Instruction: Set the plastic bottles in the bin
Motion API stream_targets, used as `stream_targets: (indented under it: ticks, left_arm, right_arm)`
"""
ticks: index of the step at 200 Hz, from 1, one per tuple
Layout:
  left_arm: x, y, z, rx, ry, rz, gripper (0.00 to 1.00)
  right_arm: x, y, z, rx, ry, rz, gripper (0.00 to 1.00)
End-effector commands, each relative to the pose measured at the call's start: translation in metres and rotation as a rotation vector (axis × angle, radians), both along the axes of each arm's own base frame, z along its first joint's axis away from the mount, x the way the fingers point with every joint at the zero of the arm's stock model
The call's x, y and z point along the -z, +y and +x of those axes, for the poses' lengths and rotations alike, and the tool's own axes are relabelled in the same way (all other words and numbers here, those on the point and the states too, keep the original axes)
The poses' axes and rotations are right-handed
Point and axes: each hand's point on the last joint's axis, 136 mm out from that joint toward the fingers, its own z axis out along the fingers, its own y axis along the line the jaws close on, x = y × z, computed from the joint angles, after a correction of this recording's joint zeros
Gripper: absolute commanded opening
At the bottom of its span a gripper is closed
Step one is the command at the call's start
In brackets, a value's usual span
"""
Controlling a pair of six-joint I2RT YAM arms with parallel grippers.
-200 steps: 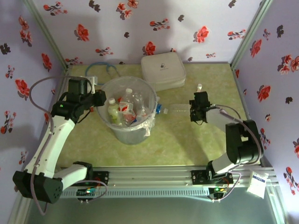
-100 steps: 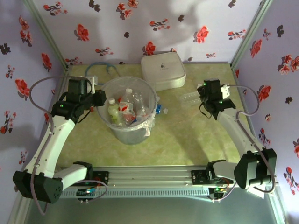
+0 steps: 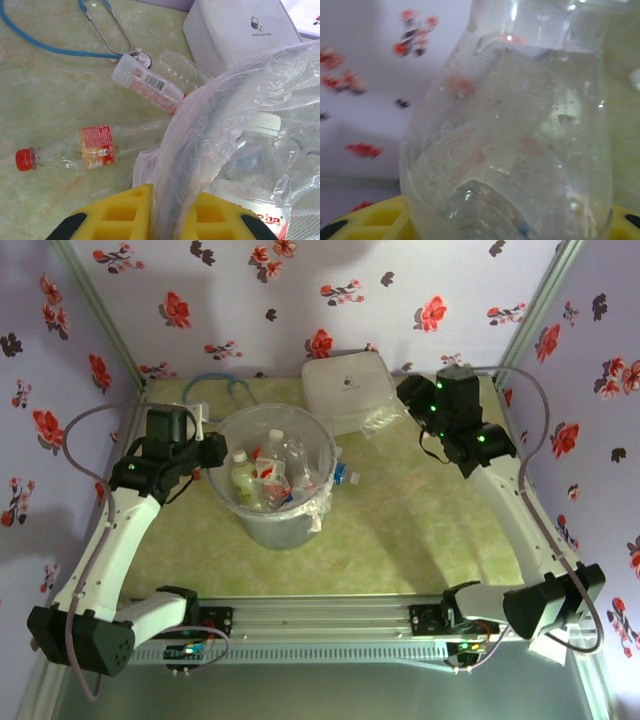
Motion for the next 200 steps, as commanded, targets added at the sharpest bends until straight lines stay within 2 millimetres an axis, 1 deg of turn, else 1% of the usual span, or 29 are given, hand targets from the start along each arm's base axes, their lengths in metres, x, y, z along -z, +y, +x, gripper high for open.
stream_targets:
  ticks: [1,12,20,38,59,72,87,95,129,161,179,200]
  left_arm:
    - [-0.01,0.003,0.01,0.003,-0.076,0.036,0.0]
    - [-0.009,0.004,0.01,0.002,-0.075,0.035,0.0]
    - [-0.01,0.003,0.011,0.002,-0.077,0.034,0.0]
    - [-0.011,0.003,0.011,0.003,-0.08,0.028,0.0]
    - [-0.011,0.002,0.012,0.005,-0.079,0.022,0.0]
    - [-0.011,0.001,0.011,0.005,-0.081,0.019,0.0]
    - [-0.012,0.001,0.012,0.005,-0.083,0.019,0.0]
    - [-0.012,0.001,0.012,0.005,-0.084,0.018,0.0]
    - [-0.012,0.001,0.013,0.005,-0.084,0.017,0.0]
    - [-0.011,0.0,0.014,0.007,-0.082,0.017,0.0]
    - [-0.011,0.0,0.014,0.008,-0.081,0.018,0.0]
    - [-0.011,0.0,0.014,0.008,-0.082,0.018,0.0]
  right_arm:
    - [-0.054,0.047,-0.007,-0.18,-0.168,-0.025,0.45]
    - [-0.068,0.067,-0.013,-0.235,-0.215,-0.045,0.45]
    - [-0.075,0.082,-0.017,-0.276,-0.237,-0.053,0.45]
    - [-0.078,0.122,-0.024,-0.394,-0.26,-0.057,0.44]
    - [-0.067,0.175,-0.036,-0.544,-0.241,-0.077,0.44]
    - [-0.051,0.204,-0.042,-0.616,-0.212,-0.124,0.45]
    - [-0.032,0.229,-0.049,-0.678,-0.187,-0.192,0.45]
    - [-0.023,0.24,-0.052,-0.701,-0.176,-0.226,0.45]
    - [0.021,0.272,-0.065,-0.774,-0.106,-0.346,0.46]
    - [0.059,0.29,-0.079,-0.832,-0.039,-0.428,0.49]
    - [0.072,0.293,-0.083,-0.846,-0.016,-0.444,0.54]
    - [0.079,0.295,-0.084,-0.845,-0.001,-0.441,0.62]
